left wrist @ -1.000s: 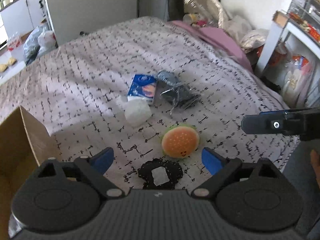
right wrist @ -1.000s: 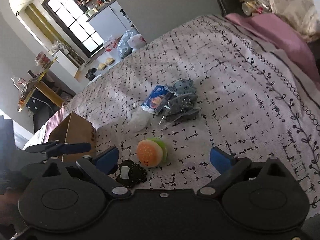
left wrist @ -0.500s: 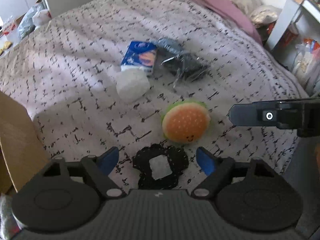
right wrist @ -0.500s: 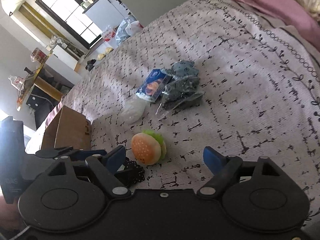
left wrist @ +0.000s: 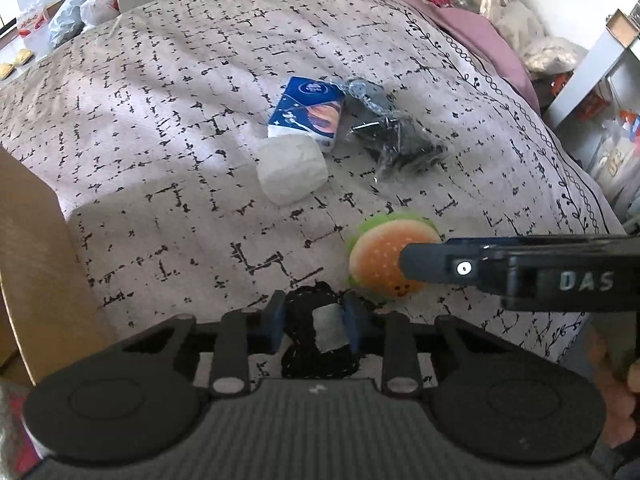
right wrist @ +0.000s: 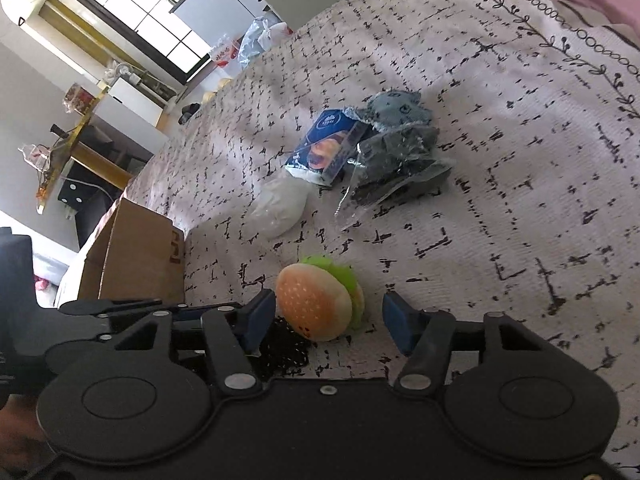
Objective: Organize soft objects
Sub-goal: 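Grasp the black scrunchie with left gripper while right gripper grasps the burger plush, then carry the scrunchie and burger plush over the cardboard box with both grippers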
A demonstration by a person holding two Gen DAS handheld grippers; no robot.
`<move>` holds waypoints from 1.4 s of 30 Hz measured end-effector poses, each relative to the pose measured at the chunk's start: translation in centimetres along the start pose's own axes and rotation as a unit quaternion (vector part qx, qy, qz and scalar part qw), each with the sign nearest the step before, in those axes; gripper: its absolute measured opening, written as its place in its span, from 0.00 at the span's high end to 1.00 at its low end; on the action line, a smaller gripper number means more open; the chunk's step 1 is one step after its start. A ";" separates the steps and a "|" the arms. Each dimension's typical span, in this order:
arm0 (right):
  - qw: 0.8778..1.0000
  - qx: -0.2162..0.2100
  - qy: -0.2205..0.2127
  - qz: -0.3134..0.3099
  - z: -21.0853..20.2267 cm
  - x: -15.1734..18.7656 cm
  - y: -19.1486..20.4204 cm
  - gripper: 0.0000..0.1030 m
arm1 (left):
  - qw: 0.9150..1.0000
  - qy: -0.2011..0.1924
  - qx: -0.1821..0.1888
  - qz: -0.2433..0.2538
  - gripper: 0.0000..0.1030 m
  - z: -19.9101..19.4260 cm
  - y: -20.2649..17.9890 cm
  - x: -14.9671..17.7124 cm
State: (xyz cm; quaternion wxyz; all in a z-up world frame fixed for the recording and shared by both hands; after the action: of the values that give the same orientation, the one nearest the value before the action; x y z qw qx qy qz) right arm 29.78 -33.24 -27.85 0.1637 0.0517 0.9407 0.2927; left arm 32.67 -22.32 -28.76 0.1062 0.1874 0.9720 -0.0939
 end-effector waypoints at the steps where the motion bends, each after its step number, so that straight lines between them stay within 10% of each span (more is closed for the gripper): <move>1: 1.000 0.001 0.000 -0.002 0.2 0.0 0.0 0.46 | 1.000 -0.001 0.003 -0.002 0.72 0.0 0.0 0.0; 3: 1.000 0.006 -0.002 -0.004 0.5 -0.1 0.1 0.68 | 1.000 -0.005 0.006 -0.002 0.73 -0.1 0.0 -0.1; 7: 1.000 0.007 -0.003 0.007 0.2 -0.1 -0.1 0.78 | 1.000 -0.020 0.010 -0.002 0.73 -0.8 -0.1 -0.1; 42: 0.990 0.009 -0.131 -0.046 -11.3 0.6 8.7 0.80 | 0.985 -0.169 -0.024 -0.029 0.73 -16.8 2.7 3.0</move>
State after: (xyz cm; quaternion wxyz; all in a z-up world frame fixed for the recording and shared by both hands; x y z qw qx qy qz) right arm 25.39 -31.98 -14.31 0.2984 0.0476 0.9151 0.2669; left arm 28.11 -15.10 -13.76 0.2710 0.1376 0.9470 -0.1045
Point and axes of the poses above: each gripper's, at about its wrist camera, not at the fingertips, and z roughly the way its jaws point, y to its left, x to its underside, the point moved 8 cm from there along z, roughly the way its jaws point, and after that the axes turned 9 degrees about y, right-handed, at the moved point
